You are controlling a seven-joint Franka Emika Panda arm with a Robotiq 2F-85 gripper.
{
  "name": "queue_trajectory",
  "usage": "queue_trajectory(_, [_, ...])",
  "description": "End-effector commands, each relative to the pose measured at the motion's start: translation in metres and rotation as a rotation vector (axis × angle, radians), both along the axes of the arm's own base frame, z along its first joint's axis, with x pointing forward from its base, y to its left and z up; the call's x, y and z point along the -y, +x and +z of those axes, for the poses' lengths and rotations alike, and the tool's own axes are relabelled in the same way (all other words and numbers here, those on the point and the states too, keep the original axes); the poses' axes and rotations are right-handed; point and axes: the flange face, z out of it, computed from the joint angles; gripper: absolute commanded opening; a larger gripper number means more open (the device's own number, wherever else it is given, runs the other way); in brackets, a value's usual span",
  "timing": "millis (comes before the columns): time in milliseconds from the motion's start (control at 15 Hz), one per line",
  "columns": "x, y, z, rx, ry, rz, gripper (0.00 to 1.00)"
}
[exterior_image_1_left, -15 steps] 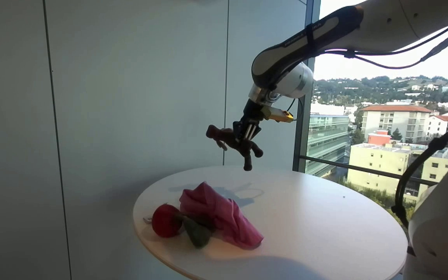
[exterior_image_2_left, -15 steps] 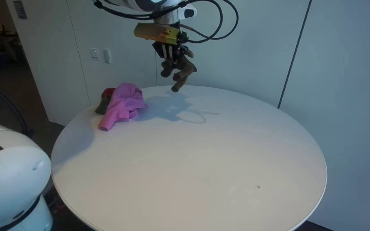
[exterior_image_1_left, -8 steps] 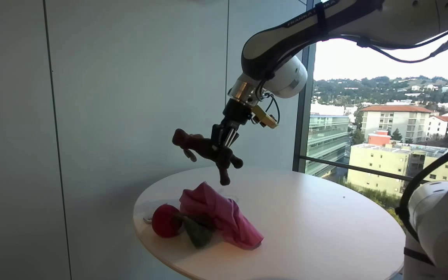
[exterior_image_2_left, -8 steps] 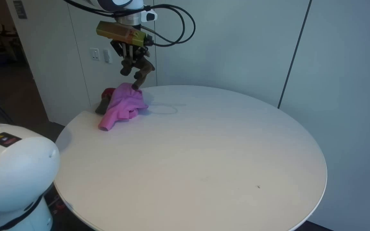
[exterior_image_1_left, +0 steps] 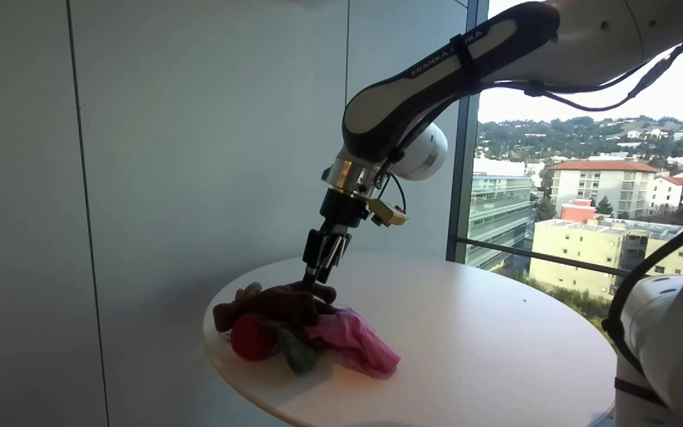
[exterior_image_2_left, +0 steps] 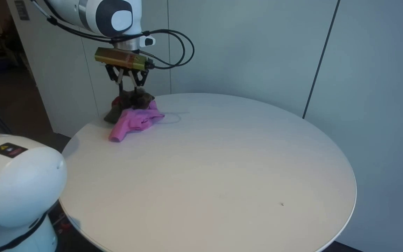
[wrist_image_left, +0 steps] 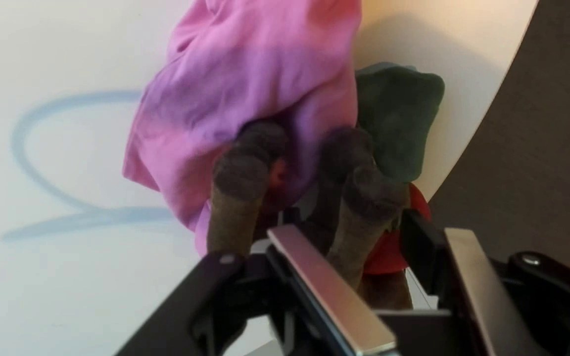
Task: Move the items on the table to the left
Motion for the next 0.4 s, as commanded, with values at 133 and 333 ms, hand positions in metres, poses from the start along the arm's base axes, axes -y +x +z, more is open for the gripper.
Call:
queue_trajectory(133, [0.0031, 0.0017, -0.0009, -0.006, -0.002, -0.007, 0.67])
queue_trajectory(333, [0.0032, 0.0018, -0.0005, -0.006, -0.002, -0.007, 0.66])
